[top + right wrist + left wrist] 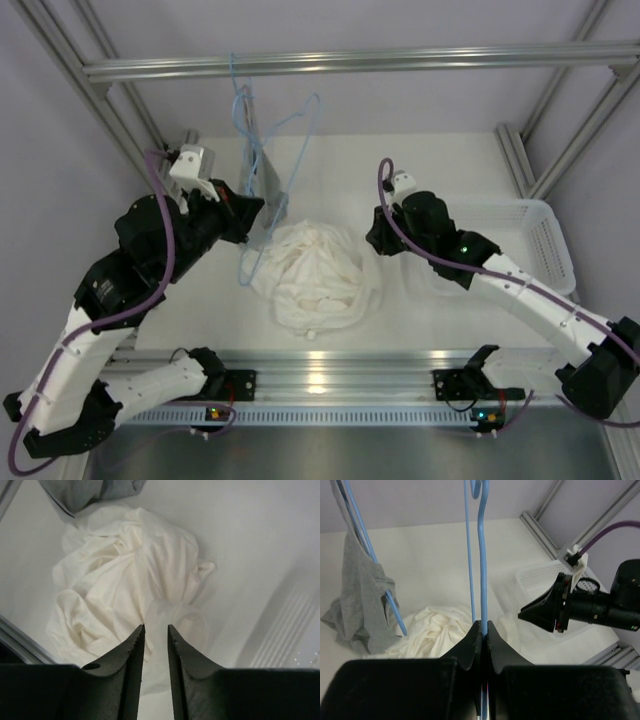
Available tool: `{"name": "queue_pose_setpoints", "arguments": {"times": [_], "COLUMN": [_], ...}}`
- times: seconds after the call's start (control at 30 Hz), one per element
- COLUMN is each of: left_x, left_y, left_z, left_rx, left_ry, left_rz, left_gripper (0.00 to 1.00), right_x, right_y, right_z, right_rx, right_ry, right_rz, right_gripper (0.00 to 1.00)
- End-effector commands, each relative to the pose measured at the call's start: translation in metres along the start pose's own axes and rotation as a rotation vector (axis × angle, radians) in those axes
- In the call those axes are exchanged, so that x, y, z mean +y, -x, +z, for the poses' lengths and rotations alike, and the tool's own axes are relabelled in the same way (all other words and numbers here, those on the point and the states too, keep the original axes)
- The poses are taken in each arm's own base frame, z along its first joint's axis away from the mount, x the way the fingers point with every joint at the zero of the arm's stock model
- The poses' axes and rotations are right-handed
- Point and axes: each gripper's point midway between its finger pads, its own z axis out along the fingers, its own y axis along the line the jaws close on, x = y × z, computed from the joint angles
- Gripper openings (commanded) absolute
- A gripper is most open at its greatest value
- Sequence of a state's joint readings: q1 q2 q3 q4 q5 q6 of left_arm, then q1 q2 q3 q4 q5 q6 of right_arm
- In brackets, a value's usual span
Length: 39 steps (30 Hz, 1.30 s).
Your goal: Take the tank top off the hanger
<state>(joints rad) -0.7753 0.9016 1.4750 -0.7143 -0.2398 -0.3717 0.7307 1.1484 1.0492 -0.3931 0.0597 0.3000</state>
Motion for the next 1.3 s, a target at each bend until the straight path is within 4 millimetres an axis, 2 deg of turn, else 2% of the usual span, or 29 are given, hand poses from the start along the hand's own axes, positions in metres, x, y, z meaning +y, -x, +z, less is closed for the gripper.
{"name": "queue_pose_setpoints", "arguments": {"times": [0.0, 0.03, 0.07, 0.1, 0.13, 0.17, 0.2, 0.23, 0.27, 0.3, 0.37, 0.47, 0.67, 0.8, 0.83, 0.87, 0.9, 0.93, 1.03, 1.13, 1.27], "left_x": [0.001, -0.001, 0.0, 0.004, 0.004, -0.001, -0.002, -0.003, -0.007, -0.003, -0.004, 0.002, 0.013, 0.008, 0.008, 0.007, 0.007, 0.01, 0.015, 0.017, 0.024], "left_y": [0.019, 0.02, 0.019, 0.009, 0.009, 0.02, 0.022, 0.014, 0.027, 0.021, 0.032, 0.03, 0.025, 0.029, 0.02, 0.025, 0.03, 0.024, 0.031, 0.029, 0.022], "left_z": [-0.003, 0.005, 0.009, 0.024, 0.03, 0.033, 0.04, 0.059, 0.063, 0.081, 0.089, 0.115, 0.15, 0.158, 0.16, 0.152, 0.152, 0.153, 0.153, 0.162, 0.184], "left_rx": [-0.022, -0.007, 0.005, 0.051, 0.066, 0.054, 0.062, 0.102, 0.079, 0.1, 0.082, 0.088, 0.086, 0.057, 0.076, 0.053, 0.021, 0.028, 0.002, 0.009, 0.038], "left_ry": [0.033, 0.042, 0.053, 0.097, 0.109, 0.104, 0.115, 0.137, 0.139, 0.184, 0.209, 0.278, 0.382, 0.368, 0.356, 0.345, 0.341, 0.352, 0.382, 0.393, 0.391], "left_rz": [0.009, 0.017, 0.024, 0.04, 0.045, 0.048, 0.055, 0.071, 0.072, 0.084, 0.083, 0.105, 0.13, 0.119, 0.117, 0.105, 0.091, 0.098, 0.102, 0.104, 0.098], "left_gripper": [0.0, 0.0, 0.0, 0.0, 0.0, 0.0, 0.0, 0.0, 0.0, 0.0, 0.0, 0.0, 0.0, 0.0, 0.0, 0.0, 0.0, 0.0, 0.0, 0.0, 0.0], "right_x": [0.002, 0.003, 0.002, -0.001, -0.003, -0.004, -0.005, -0.004, -0.004, -0.003, -0.003, -0.007, -0.009, -0.009, -0.01, -0.013, -0.014, -0.014, -0.014, -0.014, -0.015], "right_y": [0.024, 0.027, 0.028, 0.029, 0.03, 0.03, 0.03, 0.031, 0.031, 0.032, 0.034, 0.033, 0.037, 0.04, 0.042, 0.041, 0.041, 0.041, 0.043, 0.041, 0.032], "right_z": [-0.006, -0.007, -0.007, -0.006, -0.005, -0.005, -0.004, -0.005, -0.006, -0.007, -0.014, -0.022, -0.038, -0.05, -0.054, -0.055, -0.057, -0.06, -0.062, -0.06, -0.055], "right_rx": [-0.095, -0.103, -0.109, -0.112, -0.112, -0.115, -0.115, -0.118, -0.12, -0.123, -0.14, -0.157, -0.194, -0.221, -0.232, -0.234, -0.235, -0.241, -0.247, -0.24, -0.215], "right_ry": [0.009, 0.017, 0.009, -0.01, -0.023, -0.03, -0.036, -0.032, -0.028, -0.027, -0.023, -0.032, -0.033, -0.028, -0.032, -0.044, -0.049, -0.049, -0.047, -0.046, -0.046], "right_rz": [0.012, 0.005, 0.005, 0.005, 0.006, 0.012, 0.021, 0.023, 0.024, 0.026, 0.032, 0.033, 0.035, 0.032, 0.031, 0.029, 0.028, 0.026, 0.028, 0.025, 0.024], "right_gripper": [0.23, 0.12, 0.08, 0.26, 0.48, 0.78, 0.82, 0.82, 0.82, 0.82, 0.84, 0.85, 0.87, 0.88, 0.89, 0.89, 0.9, 0.9, 0.9, 0.91, 0.92]}}
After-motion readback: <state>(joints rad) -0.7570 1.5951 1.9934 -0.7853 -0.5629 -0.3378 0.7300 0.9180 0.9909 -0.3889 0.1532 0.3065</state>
